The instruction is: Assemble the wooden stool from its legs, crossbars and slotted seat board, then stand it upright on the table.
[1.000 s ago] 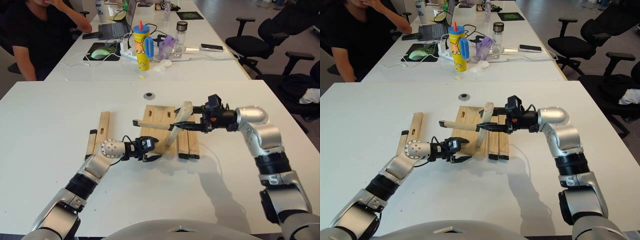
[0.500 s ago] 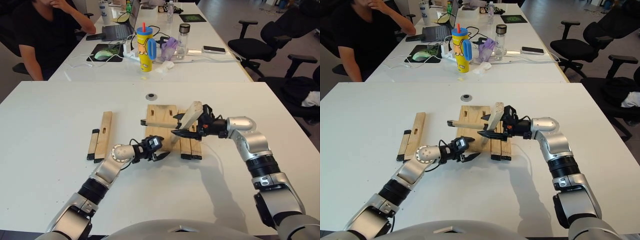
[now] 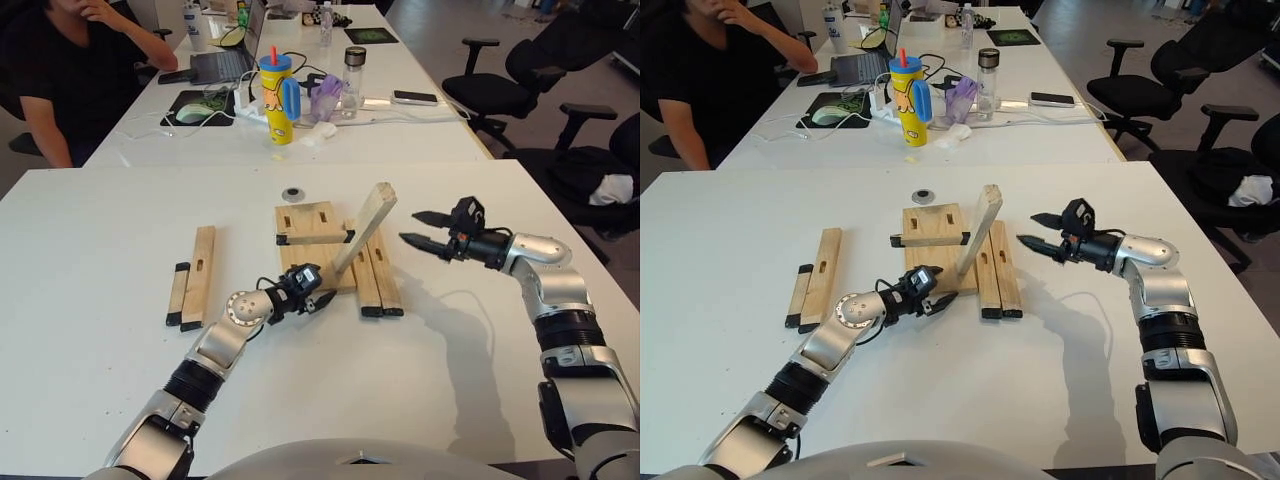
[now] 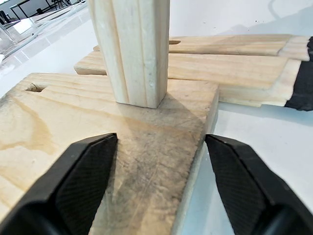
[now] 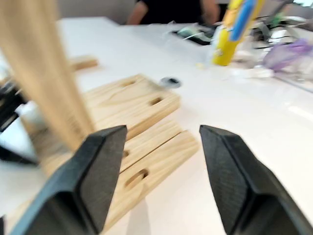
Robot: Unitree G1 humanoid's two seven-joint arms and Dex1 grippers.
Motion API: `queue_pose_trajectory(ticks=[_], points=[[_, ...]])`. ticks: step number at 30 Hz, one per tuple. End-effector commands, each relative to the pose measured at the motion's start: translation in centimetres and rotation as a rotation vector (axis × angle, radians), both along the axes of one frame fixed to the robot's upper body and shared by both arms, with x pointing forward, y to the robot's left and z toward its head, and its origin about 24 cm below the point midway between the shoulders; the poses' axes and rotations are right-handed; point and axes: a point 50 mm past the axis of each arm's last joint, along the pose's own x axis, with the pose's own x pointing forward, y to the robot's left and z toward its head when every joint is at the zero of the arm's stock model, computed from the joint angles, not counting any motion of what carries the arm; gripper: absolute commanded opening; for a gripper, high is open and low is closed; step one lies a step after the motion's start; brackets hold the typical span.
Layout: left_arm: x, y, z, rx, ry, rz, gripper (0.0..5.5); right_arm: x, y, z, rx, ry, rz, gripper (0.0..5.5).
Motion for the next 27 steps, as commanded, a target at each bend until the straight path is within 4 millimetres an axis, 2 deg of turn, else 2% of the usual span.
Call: queue_pose_trajectory(ticks=[1,3,7,9,11,12,13,14,15,16,17,18,19,20,21,23,24,25,27], points=[[-2.4,6.8,-6.4,0.293,0.31,0.171,3.34,1.3,5.2,6.5,0.23,-0.188,-0.027,1.9],[-2.0,6.6,-6.3,0.288,0.305,0.174,3.34,0.4,7.1,10.0,0.341,-0.299,0.031,1.65],[-2.2,6.6,-6.4,0.274,0.316,0.173,3.34,-1.4,9.0,16.4,0.543,-0.491,0.104,0.92],[-2.5,6.6,-6.6,0.271,0.327,0.168,3.34,-1.6,10.1,17.7,0.602,-0.514,0.111,0.56],[-2.6,6.6,-6.7,0.273,0.332,0.16,3.34,-1.3,11.9,17.2,0.633,-0.48,0.128,0.22],[-2.6,6.5,-6.7,0.273,0.332,0.156,3.34,-0.8,12.9,16.3,0.612,-0.456,0.111,0.05],[-2.5,6.4,-6.7,0.273,0.332,0.148,3.34,-0.2,14.1,14.6,0.594,-0.377,0.087,0.02],[-2.4,6.2,-6.6,0.272,0.329,0.143,3.34,0.4,15.5,11.7,0.511,-0.248,0.066,0.02],[-2.3,6.1,-6.5,0.266,0.326,0.142,3.34,0.6,16.9,7.4,0.375,-0.08,0.044,0.02],[-2.1,6.0,-6.4,0.264,0.322,0.138,3.34,0.3,17.2,2.2,0.222,0.099,-0.009,0.02],[-2.0,5.9,-6.2,0.263,0.319,0.135,3.34,-0.6,17.0,-1.2,0.143,0.204,-0.041,0.02],[-1.8,5.8,-6.2,0.261,0.318,0.132,3.34,-1.3,16.7,-2.8,0.114,0.253,-0.051,0.02],[-1.8,5.9,-6.2,0.261,0.32,0.132,3.34,-1.6,16.8,-2.8,0.093,0.228,-0.034,0.02],[-2.0,6.0,-6.3,0.259,0.325,0.139,3.34,-1.3,17.1,-1.3,0.14,0.171,-0.019,0.02],[-2.3,6.1,-6.5,0.256,0.337,0.147,3.34,-0.5,17.1,1.6,0.219,0.071,-0.018,0.02],[-2.9,6.1,-7.0,0.255,0.353,0.154,3.34,1.4,15.0,8.0,0.413,-0.132,-0.128,0.02],[-3.0,6.1,-7.1,0.255,0.357,0.154,3.34,1.8,13.9,9.8,0.458,-0.18,-0.176,0.02],[-3.2,6.1,-7.2,0.253,0.361,0.148,3.34,2.3,12.3,11.2,0.456,-0.226,-0.258,0.02],[-3.3,5.9,-7.3,0.251,0.362,0.134,3.34,2.9,9.1,11.7,0.431,-0.174,-0.392,0.02]])
